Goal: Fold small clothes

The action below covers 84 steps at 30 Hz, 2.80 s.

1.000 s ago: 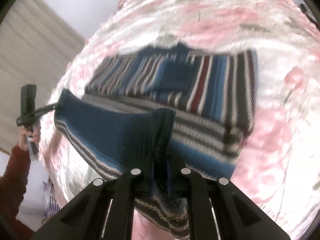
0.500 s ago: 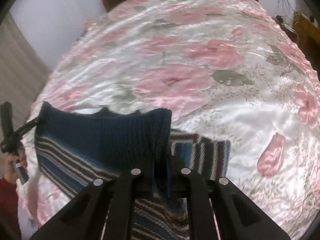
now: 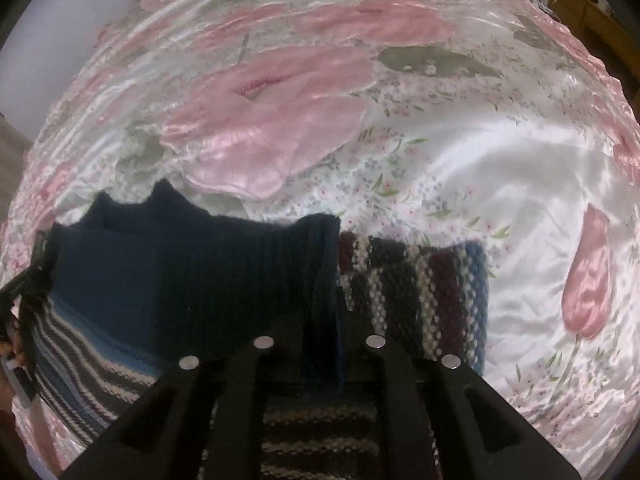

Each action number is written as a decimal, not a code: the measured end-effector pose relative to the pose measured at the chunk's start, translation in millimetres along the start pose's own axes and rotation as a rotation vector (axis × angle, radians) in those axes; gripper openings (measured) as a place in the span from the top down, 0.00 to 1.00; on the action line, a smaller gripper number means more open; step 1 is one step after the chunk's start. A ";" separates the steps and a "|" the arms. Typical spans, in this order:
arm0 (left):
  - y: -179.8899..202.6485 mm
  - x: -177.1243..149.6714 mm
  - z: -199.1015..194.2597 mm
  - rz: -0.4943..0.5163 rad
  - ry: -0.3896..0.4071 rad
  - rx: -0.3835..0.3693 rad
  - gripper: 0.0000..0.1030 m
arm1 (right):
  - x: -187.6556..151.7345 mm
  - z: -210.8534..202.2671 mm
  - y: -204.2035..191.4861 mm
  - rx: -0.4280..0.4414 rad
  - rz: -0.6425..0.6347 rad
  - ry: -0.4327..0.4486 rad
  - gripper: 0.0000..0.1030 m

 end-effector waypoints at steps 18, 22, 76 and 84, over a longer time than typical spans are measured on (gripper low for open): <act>-99.3 -152.7 -99.0 -0.076 -0.014 -0.069 0.29 | -158.2 -104.4 6.9 0.203 -0.098 -0.103 0.47; -96.2 -158.0 -92.8 -0.085 -0.018 -0.077 0.34 | -166.0 -91.3 1.4 0.223 -0.095 -0.114 0.63; -62.7 -147.4 -89.6 -0.162 -0.137 -0.173 0.74 | -154.0 -81.9 7.2 0.339 0.065 -0.146 0.79; -60.3 -203.4 -144.4 -0.137 -0.152 -0.248 0.74 | -189.3 -132.8 15.7 0.358 0.027 -0.181 0.79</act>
Point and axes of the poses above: each gripper's, at about its wrist camera, not at the fingertips, and z roughly the way its jaws point, y to its right, x to its top, the point moved 3 cm from there along z, roughly the way its jaws point, and after that the axes turned 11 degrees about x, right-handed, at the moved point
